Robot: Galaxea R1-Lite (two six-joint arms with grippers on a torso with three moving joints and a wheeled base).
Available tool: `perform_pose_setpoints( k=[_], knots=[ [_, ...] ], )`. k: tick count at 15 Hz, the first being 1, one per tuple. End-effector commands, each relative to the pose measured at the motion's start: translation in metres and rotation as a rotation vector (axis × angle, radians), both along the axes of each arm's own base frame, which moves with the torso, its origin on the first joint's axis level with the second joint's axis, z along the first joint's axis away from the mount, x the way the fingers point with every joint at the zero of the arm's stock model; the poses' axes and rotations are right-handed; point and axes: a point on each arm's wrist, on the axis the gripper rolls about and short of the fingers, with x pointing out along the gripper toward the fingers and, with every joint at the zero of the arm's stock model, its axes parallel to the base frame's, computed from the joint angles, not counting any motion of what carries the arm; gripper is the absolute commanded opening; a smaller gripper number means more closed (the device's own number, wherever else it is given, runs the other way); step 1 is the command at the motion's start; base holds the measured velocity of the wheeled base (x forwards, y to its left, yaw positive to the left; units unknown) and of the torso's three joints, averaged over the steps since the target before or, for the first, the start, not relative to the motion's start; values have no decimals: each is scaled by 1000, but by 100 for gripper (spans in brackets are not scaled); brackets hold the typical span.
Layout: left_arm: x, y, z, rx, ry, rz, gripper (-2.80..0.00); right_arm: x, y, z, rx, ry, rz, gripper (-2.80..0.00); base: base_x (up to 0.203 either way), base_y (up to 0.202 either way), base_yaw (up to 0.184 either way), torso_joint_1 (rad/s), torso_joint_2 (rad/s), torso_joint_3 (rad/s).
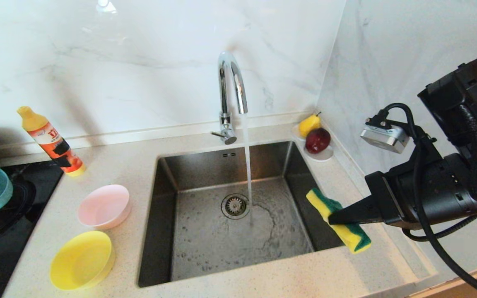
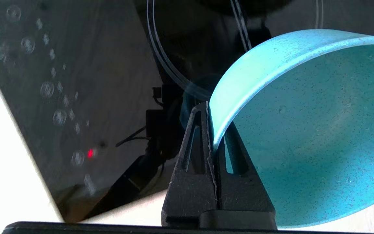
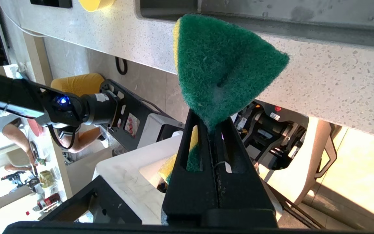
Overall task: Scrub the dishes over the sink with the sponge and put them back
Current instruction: Place the bowl on the table
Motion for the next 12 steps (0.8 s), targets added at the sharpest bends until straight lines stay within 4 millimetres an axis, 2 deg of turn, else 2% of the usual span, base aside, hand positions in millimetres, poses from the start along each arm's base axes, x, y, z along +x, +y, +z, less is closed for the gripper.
perform_pose_setpoints(
  k=[1, 7, 12],
  knots=[
    [9, 18, -16, -18, 19, 24, -280, 0, 0, -1, 0, 7, 2, -280, 0, 0, 0, 0, 0, 0],
    [34, 49, -37, -20, 27, 31, -280, 2, 1, -6, -11, 16, 6, -280, 0, 0, 0, 0, 0, 0],
    [44, 58, -58, -75, 40, 59, -280, 6, 4, -9, 2, -10, 10, -280, 0, 0, 0, 0, 0, 0]
  ],
)
